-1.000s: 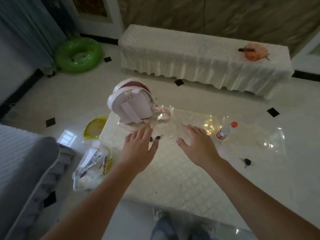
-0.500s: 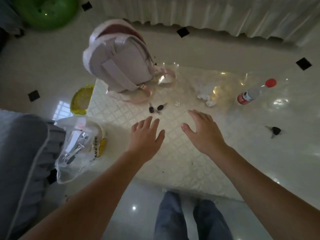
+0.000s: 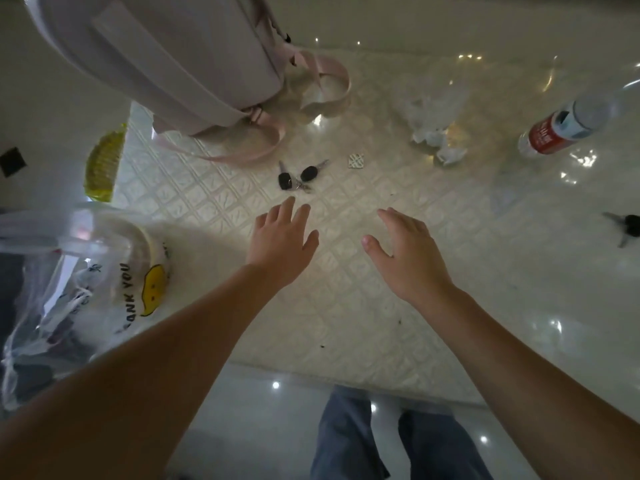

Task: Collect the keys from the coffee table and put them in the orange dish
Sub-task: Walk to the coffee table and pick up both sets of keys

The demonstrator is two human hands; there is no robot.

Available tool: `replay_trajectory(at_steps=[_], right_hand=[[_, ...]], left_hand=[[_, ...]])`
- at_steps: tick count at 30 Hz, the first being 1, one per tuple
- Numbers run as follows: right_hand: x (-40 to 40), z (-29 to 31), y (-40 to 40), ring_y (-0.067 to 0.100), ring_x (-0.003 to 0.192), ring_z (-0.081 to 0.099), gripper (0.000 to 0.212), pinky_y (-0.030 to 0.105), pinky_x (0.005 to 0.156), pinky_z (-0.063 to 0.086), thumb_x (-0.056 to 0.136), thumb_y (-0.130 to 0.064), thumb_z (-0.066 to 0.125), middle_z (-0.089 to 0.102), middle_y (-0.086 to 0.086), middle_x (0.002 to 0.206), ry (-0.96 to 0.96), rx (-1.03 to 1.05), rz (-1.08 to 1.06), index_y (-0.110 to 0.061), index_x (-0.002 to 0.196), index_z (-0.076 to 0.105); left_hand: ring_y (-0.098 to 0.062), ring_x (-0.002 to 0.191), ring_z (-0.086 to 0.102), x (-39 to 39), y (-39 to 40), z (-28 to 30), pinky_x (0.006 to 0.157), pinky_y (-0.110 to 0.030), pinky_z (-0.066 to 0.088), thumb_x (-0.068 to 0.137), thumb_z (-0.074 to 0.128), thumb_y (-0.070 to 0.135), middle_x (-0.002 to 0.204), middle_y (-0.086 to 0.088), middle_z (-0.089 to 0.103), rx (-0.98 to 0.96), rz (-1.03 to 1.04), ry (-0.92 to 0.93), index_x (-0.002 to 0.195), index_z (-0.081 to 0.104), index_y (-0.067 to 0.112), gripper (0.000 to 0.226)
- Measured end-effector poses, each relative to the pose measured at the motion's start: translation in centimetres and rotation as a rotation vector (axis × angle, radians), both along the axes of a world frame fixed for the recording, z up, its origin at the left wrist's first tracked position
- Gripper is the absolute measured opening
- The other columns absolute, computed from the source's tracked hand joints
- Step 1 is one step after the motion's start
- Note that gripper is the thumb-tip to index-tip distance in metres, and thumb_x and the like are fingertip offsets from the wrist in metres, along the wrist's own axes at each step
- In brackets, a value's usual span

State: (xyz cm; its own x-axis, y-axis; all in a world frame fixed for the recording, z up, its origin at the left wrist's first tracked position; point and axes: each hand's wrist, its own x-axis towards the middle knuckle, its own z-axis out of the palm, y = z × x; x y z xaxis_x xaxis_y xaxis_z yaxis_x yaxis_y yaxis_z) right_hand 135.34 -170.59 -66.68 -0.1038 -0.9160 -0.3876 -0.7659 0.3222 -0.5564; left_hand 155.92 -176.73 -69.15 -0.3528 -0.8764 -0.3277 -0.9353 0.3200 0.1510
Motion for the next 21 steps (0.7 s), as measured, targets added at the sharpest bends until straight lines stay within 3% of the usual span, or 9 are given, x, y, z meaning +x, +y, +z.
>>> replay_trajectory(at_steps=[6, 12, 15, 17, 19, 21], right_hand=[[0.1, -1.0, -1.2, 0.021, 0.141, 0.027, 0.059, 0.045, 0.112, 0.032, 0.094, -0.048, 0.046, 0.038, 0.003, 0.152, -0.027, -0.017, -0.017, -0.018, 0.145, 0.036], [-0.4, -0.9, -1.9, 0.022, 0.141, 0.027, 0.06, 0.046, 0.112, 0.031, 0.094, -0.048, 0.046, 0.038, 0.004, 0.152, -0.033, -0.029, -0.009, -0.017, 0.144, 0.036], [-1.1, -1.0, -1.9, 0.021, 0.142, 0.026, 0.061, 0.046, 0.112, 0.031, 0.093, -0.048, 0.046, 0.038, 0.005, 0.152, -0.026, -0.029, -0.003, -0.017, 0.145, 0.036], [-1.6, -1.2, -1.7, 0.021, 0.142, 0.026, 0.061, 0.046, 0.112, 0.031, 0.093, -0.048, 0.045, 0.037, 0.005, 0.153, -0.021, -0.026, -0.003, -0.017, 0.145, 0.036], [-2.0, -1.4, -1.5, 0.021, 0.142, 0.026, 0.06, 0.046, 0.112, 0.031, 0.094, -0.048, 0.045, 0.036, 0.004, 0.153, -0.017, -0.021, -0.005, -0.018, 0.145, 0.036], [-2.3, -1.5, -1.2, 0.02, 0.142, 0.026, 0.06, 0.046, 0.112, 0.032, 0.094, -0.048, 0.044, 0.036, 0.003, 0.153, -0.016, -0.017, -0.005, -0.018, 0.145, 0.035]], left_hand=[[-0.033, 0.131, 0.039, -0.8, -3.6, -2.2, 0.106, -0.048, 0.035, 0.089, 0.053, 0.039, 0.151, -0.014, 0.028, -0.017, -0.013, -0.06, 0.141, 0.031, 0.016, 0.06], [-0.036, 0.139, 0.027, -2.2, -6.6, -3.4, 0.108, -0.05, 0.031, 0.085, 0.06, 0.025, 0.158, -0.015, 0.012, 0.026, -0.018, -0.098, 0.146, 0.022, 0.017, 0.072], [-0.037, 0.14, 0.025, -2.8, -7.3, -4.1, 0.103, -0.051, 0.038, 0.085, 0.061, 0.019, 0.16, -0.012, 0.005, 0.109, 0.019, -0.099, 0.149, 0.015, 0.023, 0.079], [-0.036, 0.135, 0.031, -3.1, -7.5, -4.3, 0.096, -0.05, 0.045, 0.084, 0.061, 0.015, 0.156, -0.012, 0.017, 0.154, 0.077, -0.089, 0.149, 0.015, 0.024, 0.08], [-0.034, 0.126, 0.038, -3.4, -7.5, -4.4, 0.092, -0.048, 0.046, 0.083, 0.061, 0.012, 0.142, -0.013, 0.038, 0.13, 0.1, -0.085, 0.145, 0.024, 0.021, 0.073], [-0.033, 0.119, 0.041, -3.6, -7.1, -4.4, 0.088, -0.045, 0.047, 0.081, 0.061, 0.009, 0.13, -0.014, 0.046, 0.092, 0.104, -0.096, 0.139, 0.034, 0.018, 0.065]])
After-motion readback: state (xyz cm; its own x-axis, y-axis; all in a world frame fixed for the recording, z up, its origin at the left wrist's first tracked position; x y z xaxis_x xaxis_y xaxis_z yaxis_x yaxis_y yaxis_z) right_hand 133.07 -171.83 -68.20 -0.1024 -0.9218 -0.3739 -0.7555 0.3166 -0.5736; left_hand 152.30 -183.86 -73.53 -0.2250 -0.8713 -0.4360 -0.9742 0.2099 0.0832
